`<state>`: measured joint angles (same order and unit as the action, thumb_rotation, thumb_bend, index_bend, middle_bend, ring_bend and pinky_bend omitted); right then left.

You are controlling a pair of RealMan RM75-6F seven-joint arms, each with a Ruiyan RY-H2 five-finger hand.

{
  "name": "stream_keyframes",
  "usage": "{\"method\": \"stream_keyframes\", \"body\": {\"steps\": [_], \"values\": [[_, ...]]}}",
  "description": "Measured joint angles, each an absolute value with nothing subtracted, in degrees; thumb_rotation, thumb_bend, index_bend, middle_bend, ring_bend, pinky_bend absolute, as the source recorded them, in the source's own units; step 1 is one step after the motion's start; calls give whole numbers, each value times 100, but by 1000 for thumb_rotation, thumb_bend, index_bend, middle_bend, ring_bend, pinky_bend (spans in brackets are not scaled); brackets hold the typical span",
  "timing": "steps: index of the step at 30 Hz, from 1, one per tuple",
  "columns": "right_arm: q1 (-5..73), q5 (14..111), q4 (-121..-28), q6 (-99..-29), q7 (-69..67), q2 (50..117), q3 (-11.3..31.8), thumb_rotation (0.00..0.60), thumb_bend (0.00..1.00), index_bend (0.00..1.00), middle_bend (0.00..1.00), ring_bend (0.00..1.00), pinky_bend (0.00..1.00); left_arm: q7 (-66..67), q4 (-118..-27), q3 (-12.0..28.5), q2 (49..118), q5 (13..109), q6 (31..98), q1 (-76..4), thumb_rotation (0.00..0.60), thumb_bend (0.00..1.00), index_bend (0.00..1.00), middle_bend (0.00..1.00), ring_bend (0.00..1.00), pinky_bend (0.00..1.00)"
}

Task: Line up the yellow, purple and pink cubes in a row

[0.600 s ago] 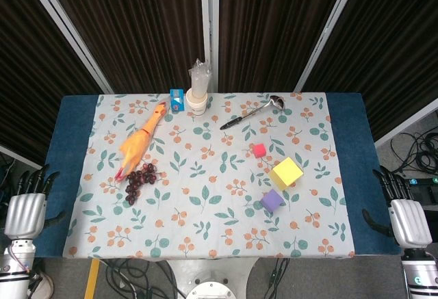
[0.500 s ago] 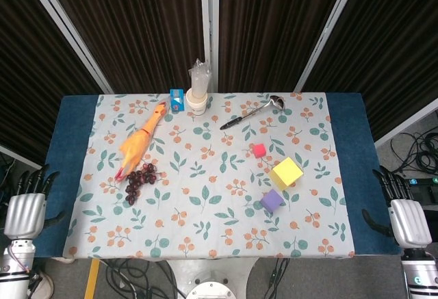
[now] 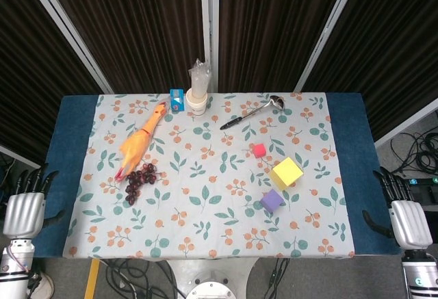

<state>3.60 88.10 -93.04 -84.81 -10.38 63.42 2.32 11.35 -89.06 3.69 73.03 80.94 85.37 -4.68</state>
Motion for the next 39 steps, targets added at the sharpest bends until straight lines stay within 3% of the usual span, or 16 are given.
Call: {"method": "stream_keyframes", "body": {"steps": [8, 13, 19, 25, 28, 39], "values": [[433, 8842, -9324, -8365, -969, 6323, 222, 600, 228, 1, 1, 0, 0, 1075, -8871, 343, 7303, 8156, 8536, -467, 600, 119, 216, 154, 117, 80], [715, 8905, -9405, -7994, -745, 6242, 263, 600, 229, 53, 17, 0, 0, 1068, -8848, 310, 7296, 8191, 8530, -461, 600, 119, 216, 154, 116, 80], [1293, 8743, -9480, -7106, -326, 6198, 423, 600, 228, 77, 14, 0, 0, 1067, -8855, 301, 7302, 8159, 8572, -410, 600, 119, 216, 154, 116, 80], [2133, 8258, -9374, -5892, 374, 6352, 661, 600, 110, 77, 6, 0, 0, 1111, -8889, 312, 7280, 8130, 8572, -401, 600, 119, 216, 154, 117, 80], [2594, 7976, -9180, -5368, 776, 6547, 777, 600, 96, 77, 7, 0, 0, 1122, -8899, 319, 7269, 8097, 8561, -394, 600, 119, 216, 154, 117, 80], [3424, 7389, -8500, -4544, 1744, 7198, 801, 600, 141, 115, 7, 0, 0, 1130, -8904, 329, 7265, 8025, 8543, -366, 600, 119, 216, 154, 116, 80]]}}
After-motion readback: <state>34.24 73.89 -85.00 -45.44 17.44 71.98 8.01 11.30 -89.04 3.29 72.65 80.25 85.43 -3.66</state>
